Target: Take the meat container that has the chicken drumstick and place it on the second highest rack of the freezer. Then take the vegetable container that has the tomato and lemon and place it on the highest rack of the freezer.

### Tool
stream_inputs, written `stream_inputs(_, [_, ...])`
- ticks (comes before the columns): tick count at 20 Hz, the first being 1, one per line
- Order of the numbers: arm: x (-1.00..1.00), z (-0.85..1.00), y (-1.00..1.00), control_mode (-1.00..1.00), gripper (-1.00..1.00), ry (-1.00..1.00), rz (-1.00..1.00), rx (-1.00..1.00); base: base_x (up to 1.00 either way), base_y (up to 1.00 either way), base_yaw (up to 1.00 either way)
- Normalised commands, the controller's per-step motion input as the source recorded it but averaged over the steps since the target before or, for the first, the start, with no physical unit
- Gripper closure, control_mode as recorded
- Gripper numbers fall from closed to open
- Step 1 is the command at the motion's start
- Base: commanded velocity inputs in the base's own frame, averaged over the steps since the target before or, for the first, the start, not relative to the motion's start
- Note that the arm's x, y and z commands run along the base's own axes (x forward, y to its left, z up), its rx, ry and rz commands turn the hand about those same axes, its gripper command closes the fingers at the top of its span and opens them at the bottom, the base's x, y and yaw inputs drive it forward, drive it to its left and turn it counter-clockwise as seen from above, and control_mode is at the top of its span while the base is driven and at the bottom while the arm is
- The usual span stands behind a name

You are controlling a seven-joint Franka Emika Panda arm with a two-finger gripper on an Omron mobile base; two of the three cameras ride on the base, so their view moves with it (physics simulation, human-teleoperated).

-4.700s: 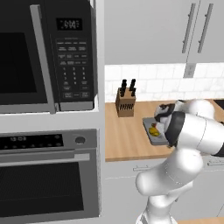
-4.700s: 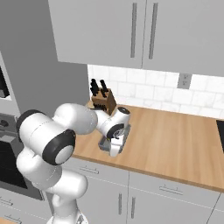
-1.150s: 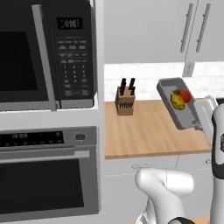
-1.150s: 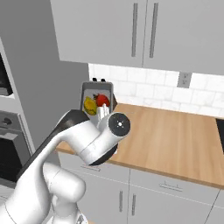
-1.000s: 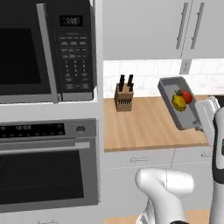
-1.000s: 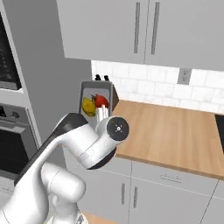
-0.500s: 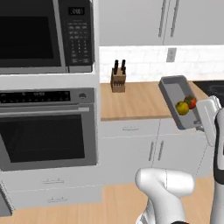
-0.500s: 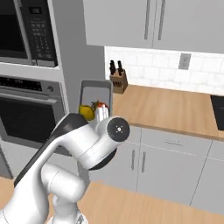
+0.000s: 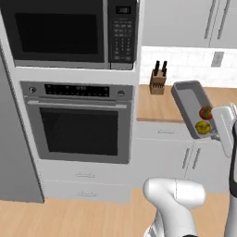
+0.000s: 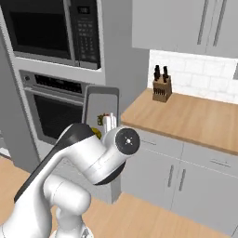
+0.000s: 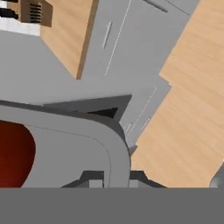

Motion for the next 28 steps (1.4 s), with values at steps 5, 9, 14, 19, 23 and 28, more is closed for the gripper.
stream_inputs(5, [0.0, 0.0, 0.0, 1.0, 1.0, 0.0, 0.0, 0.0, -0.34, 0.77, 0.49])
stream_inputs(9, [0.0, 0.0, 0.0, 1.0, 1.0, 0.0, 0.0, 0.0, -0.32, 0.87, 0.48])
stream_inputs(14, [0.0, 0.0, 0.0, 1.0, 1.0, 0.0, 0.0, 0.0, -0.33, 0.84, 0.46])
stream_inputs(19, [0.0, 0.0, 0.0, 1.0, 1.0, 0.0, 0.0, 0.0, -0.14, 0.98, 0.45])
stream_inputs(23, [0.0, 0.0, 0.0, 1.0, 1.0, 0.0, 0.0, 0.0, 0.0, 1.0, 0.3])
stream_inputs(28, [0.0, 0.0, 0.0, 1.0, 1.0, 0.0, 0.0, 0.0, 0.18, 0.95, 0.06])
